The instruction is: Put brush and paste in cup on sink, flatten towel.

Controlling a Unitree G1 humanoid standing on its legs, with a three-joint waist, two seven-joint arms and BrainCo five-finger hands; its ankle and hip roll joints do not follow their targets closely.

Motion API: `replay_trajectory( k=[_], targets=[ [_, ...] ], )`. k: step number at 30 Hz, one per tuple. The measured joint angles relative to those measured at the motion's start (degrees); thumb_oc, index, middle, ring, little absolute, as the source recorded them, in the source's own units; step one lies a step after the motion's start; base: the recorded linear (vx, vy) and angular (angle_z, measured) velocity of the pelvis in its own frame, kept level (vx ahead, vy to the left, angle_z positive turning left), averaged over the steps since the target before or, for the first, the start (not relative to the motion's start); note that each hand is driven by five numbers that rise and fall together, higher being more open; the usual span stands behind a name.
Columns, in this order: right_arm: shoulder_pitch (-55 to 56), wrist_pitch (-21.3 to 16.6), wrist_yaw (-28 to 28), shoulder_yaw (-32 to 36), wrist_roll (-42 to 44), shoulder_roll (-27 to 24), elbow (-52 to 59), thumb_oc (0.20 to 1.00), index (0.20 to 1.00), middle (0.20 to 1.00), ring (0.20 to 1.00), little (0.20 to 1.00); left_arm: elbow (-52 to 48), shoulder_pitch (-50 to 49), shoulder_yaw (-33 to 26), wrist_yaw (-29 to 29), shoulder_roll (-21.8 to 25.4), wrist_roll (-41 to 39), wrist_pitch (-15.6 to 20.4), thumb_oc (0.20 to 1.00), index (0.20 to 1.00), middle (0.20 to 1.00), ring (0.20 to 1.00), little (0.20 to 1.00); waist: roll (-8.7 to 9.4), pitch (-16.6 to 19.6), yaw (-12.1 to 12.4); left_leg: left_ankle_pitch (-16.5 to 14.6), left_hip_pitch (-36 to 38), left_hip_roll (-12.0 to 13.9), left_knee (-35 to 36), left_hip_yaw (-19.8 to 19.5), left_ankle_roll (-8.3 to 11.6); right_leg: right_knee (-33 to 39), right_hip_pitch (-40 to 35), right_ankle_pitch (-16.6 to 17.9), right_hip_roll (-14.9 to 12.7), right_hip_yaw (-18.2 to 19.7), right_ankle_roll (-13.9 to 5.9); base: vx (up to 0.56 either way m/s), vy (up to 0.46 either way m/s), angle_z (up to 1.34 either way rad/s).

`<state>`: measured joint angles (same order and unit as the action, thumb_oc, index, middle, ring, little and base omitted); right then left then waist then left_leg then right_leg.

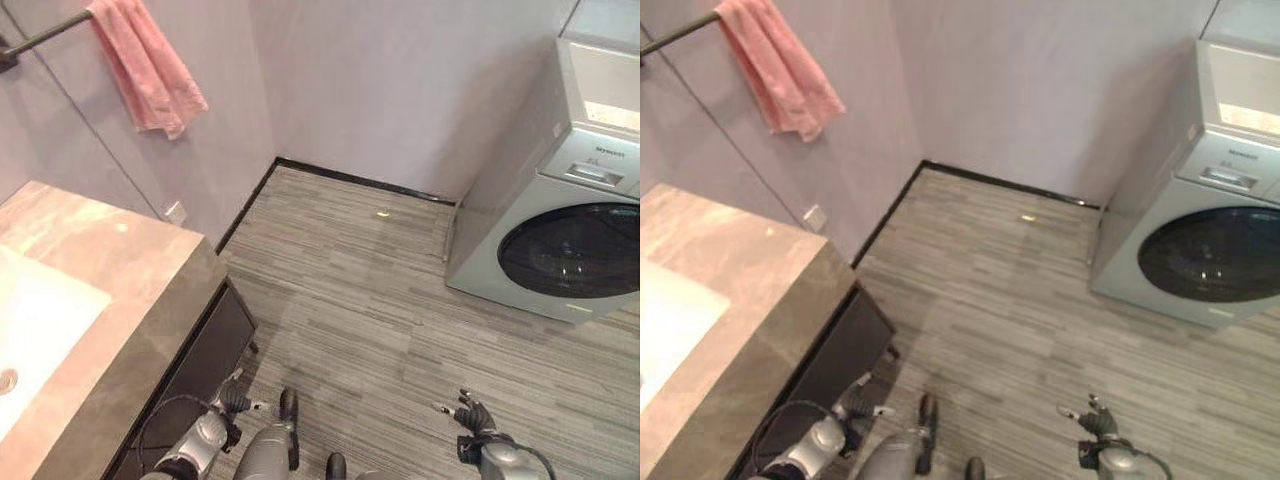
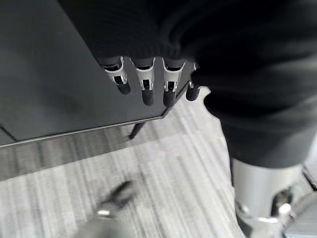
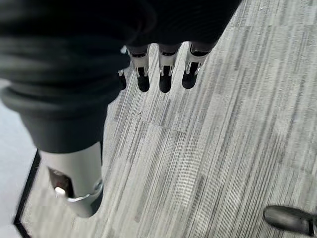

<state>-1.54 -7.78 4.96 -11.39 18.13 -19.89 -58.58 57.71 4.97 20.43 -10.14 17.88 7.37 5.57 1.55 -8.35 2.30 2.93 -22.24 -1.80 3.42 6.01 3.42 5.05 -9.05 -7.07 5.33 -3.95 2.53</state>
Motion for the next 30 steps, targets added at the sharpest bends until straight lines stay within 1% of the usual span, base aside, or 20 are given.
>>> replay_trajectory(
  k=[3,4,5,7,8,10,11,14,15,16,17,18,20,21,22,23,26,27,28,30],
  targets=[
    [0.64,0.85,-1.07,-1.69,-2.29,0.01,-1.48,1.000,1.000,1.000,1.000,1.000,-0.37,-4.31,-1.67,0.26,0.03,-0.04,-0.33,1.000,1.000,1.000,1.000,1.000,1.31,1.15,2.89,1.00,0.88,0.29,-4.86,2.18,-3.05,-0.11,-4.67,-2.43,0.22,4.78,-0.49,0.53,0.135,-0.74],
    [0.93,0.76,-1.37,-1.76,-3.27,0.15,-1.48,1.000,1.000,1.000,1.000,1.000,-0.01,-5.08,-1.65,0.34,-0.07,-0.04,-0.56,1.000,1.000,1.000,1.000,1.000,1.07,1.96,3.08,3.63,3.36,-0.09,-5.16,1.59,-6.95,-1.42,-7.04,-4.13,0.29,5.16,-2.29,0.43,0.157,-0.65],
    [1.20,0.85,-1.38,-1.80,-3.29,0.20,-0.97,1.000,1.000,1.000,1.000,1.000,-0.22,-4.98,-1.58,0.32,-0.04,-0.04,-0.64,1.000,1.000,1.000,1.000,1.000,1.16,2.11,3.15,6.21,4.27,-0.06,-4.86,1.56,-8.91,-3.65,-6.76,-4.82,0.07,4.89,-3.42,0.43,0.178,-0.28],
    [2.30,1.30,-1.70,-1.63,-3.30,1.30,-0.22,1.000,1.000,1.000,1.000,1.000,0.44,-4.51,-1.68,0.38,0.06,-0.25,-0.38,1.000,1.000,1.000,1.000,1.000,2.42,2.85,2.86,6.12,7.93,-0.41,-4.19,2.57,-9.43,-17.91,-2.48,-6.33,-0.86,4.66,-5.67,0.32,0.164,-0.16],
    [2.84,1.24,-1.88,-1.63,-3.32,1.58,-0.04,1.000,1.000,1.000,1.000,1.000,1.10,-4.42,-1.64,0.37,0.08,-0.38,-0.31,1.000,1.000,1.000,1.000,1.000,2.81,3.20,3.07,5.80,9.80,-0.72,-3.33,2.66,-9.67,-26.21,0.81,-7.14,-1.77,3.84,-8.92,0.34,0.212,-0.22],
    [2.97,1.35,-2.43,-1.47,-3.38,1.88,0.81,1.000,1.000,1.000,1.000,1.000,1.88,-3.28,-1.87,0.39,-0.05,-1.27,-0.41,1.000,1.000,1.000,1.000,1.000,3.86,3.94,2.17,2.26,13.47,-3.63,-2.51,2.56,-11.67,-47.87,9.82,-2.08,-5.35,2.93,-15.50,0.36,0.251,0.05],
    [2.91,1.46,-2.60,-1.39,-3.47,1.73,1.26,1.000,1.000,1.000,1.000,1.000,1.82,-2.87,-0.96,1.73,-0.61,-2.52,-0.25,1.000,1.000,1.000,1.000,1.000,3.07,3.82,1.44,1.77,15.67,-4.72,-1.85,1.97,-12.42,-55.17,14.38,-0.57,-7.70,1.32,-14.68,0.43,0.226,0.23],
    [2.25,1.49,-2.70,-1.52,-3.89,2.22,2.29,1.000,1.000,1.000,1.000,1.000,2.02,-2.16,0.75,2.24,-3.34,-2.84,0.09,1.000,1.000,1.000,1.000,1.000,0.63,2.22,1.09,-1.95,19.69,-4.93,-2.16,0.85,-14.01,-58.47,21.48,-0.99,-9.15,1.59,-13.61,0.43,0.110,0.12],
    [2.07,1.48,-2.85,-1.44,-3.92,2.44,2.79,1.000,1.000,1.000,1.000,1.000,2.84,-1.96,2.33,2.57,-3.89,-2.79,-0.07,1.000,1.000,1.000,1.000,1.000,-1.14,1.04,-0.05,-2.60,21.32,-4.28,-2.09,-0.73,-14.07,-57.61,24.45,-3.61,-7.97,1.92,-10.76,0.30,0.017,0.40],
    [1.88,1.47,-2.98,-1.46,-3.90,2.50,3.45,1.000,1.000,1.000,1.000,1.000,3.61,-1.82,2.57,2.91,-4.51,-2.80,-0.01,1.000,1.000,1.000,1.000,1.000,-2.60,0.62,-0.96,-3.01,22.20,-3.48,-1.89,-2.37,-13.90,-53.60,26.20,-4.45,-6.81,2.03,-9.74,0.69,-0.084,0.98],
    [3.30,1.46,-3.39,-1.62,-3.77,3.00,3.09,1.000,1.000,1.000,1.000,1.000,4.02,-2.26,2.12,3.94,-4.93,-2.89,0.26,1.000,1.000,1.000,1.000,1.000,-2.66,0.32,-1.87,-2.50,23.80,-3.68,-0.89,-3.97,-12.55,-39.41,29.84,-3.44,-7.78,0.34,-9.08,0.52,-0.086,1.12],
    [4.40,1.54,-3.58,-1.62,-3.65,3.17,2.98,1.000,1.000,1.000,1.000,1.000,4.26,-1.91,2.21,5.39,-4.85,-3.12,0.20,1.000,1.000,1.000,1.000,1.000,-1.78,0.51,-2.39,-4.21,24.79,-4.45,-1.15,-6.51,-11.47,-34.40,32.20,-2.42,-8.51,0.54,-9.07,0.69,-0.106,1.24],
    [5.40,1.50,-3.74,-2.17,-3.26,3.45,1.63,1.000,1.000,1.000,1.000,1.000,8.70,0.69,2.28,4.60,-5.95,-2.91,-0.04,1.000,1.000,1.000,1.000,1.000,-1.19,0.68,-4.17,-7.13,24.43,-4.60,-3.70,-11.29,-11.40,-14.54,30.97,1.25,-7.48,7.29,-10.00,0.51,-0.084,1.23],
    [5.47,1.64,-3.79,-1.92,-3.19,4.34,-0.89,1.000,1.000,1.000,1.000,1.000,11.19,1.44,2.29,4.02,-5.88,-2.73,0.11,1.000,1.000,1.000,1.000,1.000,0.02,0.95,-4.51,-8.78,26.24,-5.08,-3.39,-13.47,-10.95,-5.60,32.06,5.69,-7.62,12.73,-10.64,0.47,-0.093,1.04],
    [5.52,1.80,-3.75,-1.17,-3.16,4.84,-1.78,1.000,1.000,1.000,1.000,1.000,12.22,1.63,2.12,3.62,-5.66,-2.73,-0.04,1.000,1.000,1.000,1.000,1.000,0.44,1.12,-4.71,-9.88,27.33,-5.18,-3.52,-14.74,-10.72,-2.74,32.13,6.89,-7.81,14.21,-11.13,0.43,-0.123,0.78],
    [5.86,1.89,-3.68,-0.96,-3.12,5.02,-1.95,1.000,1.000,1.000,1.000,1.000,12.50,1.48,1.58,3.34,-5.28,-2.75,-0.10,1.000,1.000,1.000,1.000,1.000,0.64,1.21,-5.28,-10.41,28.33,-5.03,-3.82,-15.76,-10.69,-2.72,32.00,7.86,-7.95,13.92,-11.23,0.43,-0.180,0.73],
    [9.44,1.85,-3.98,-0.98,-3.14,5.21,-2.29,1.000,1.000,1.000,1.000,1.000,12.44,-1.29,1.40,2.01,-4.54,-2.29,-0.09,1.000,1.000,1.000,1.000,1.000,1.36,4.47,-6.65,-15.02,34.49,-3.19,-3.90,-21.12,-9.10,-15.13,28.97,9.33,-7.61,12.39,-10.82,0.50,-0.219,1.04],
    [9.05,1.95,-4.16,-0.99,-3.16,4.19,-3.97,1.000,1.000,1.000,1.000,1.000,12.77,-1.22,1.24,1.86,-5.10,-2.28,-0.16,1.000,1.000,1.000,1.000,1.000,-1.01,5.21,-5.97,-17.17,35.59,-0.92,-4.97,-20.92,-6.88,-16.53,28.88,12.49,-5.65,10.44,-8.43,0.29,-0.141,0.52],
    [7.45,2.01,-4.17,-0.90,-3.16,3.79,-4.86,1.000,1.000,1.000,1.000,1.000,12.60,-1.61,1.15,1.89,-5.08,-2.27,-0.19,1.000,1.000,1.000,1.000,1.000,-2.17,5.57,-5.84,-17.04,34.98,0.49,-6.65,-20.57,-6.04,-17.02,28.36,11.67,-4.82,9.46,-7.30,0.49,-0.261,0.48],
    [5.05,2.00,-4.55,-0.98,-3.21,2.83,-4.62,1.000,1.000,1.000,1.000,1.000,12.58,-1.38,0.75,1.90,-4.52,-2.29,-0.22,1.000,1.000,1.000,1.000,1.000,-2.81,5.93,-6.38,-15.16,32.99,1.53,-13.85,-19.69,-2.48,-16.80,25.36,11.26,-4.17,6.74,-4.20,0.23,-0.147,0.36]
  ],
)
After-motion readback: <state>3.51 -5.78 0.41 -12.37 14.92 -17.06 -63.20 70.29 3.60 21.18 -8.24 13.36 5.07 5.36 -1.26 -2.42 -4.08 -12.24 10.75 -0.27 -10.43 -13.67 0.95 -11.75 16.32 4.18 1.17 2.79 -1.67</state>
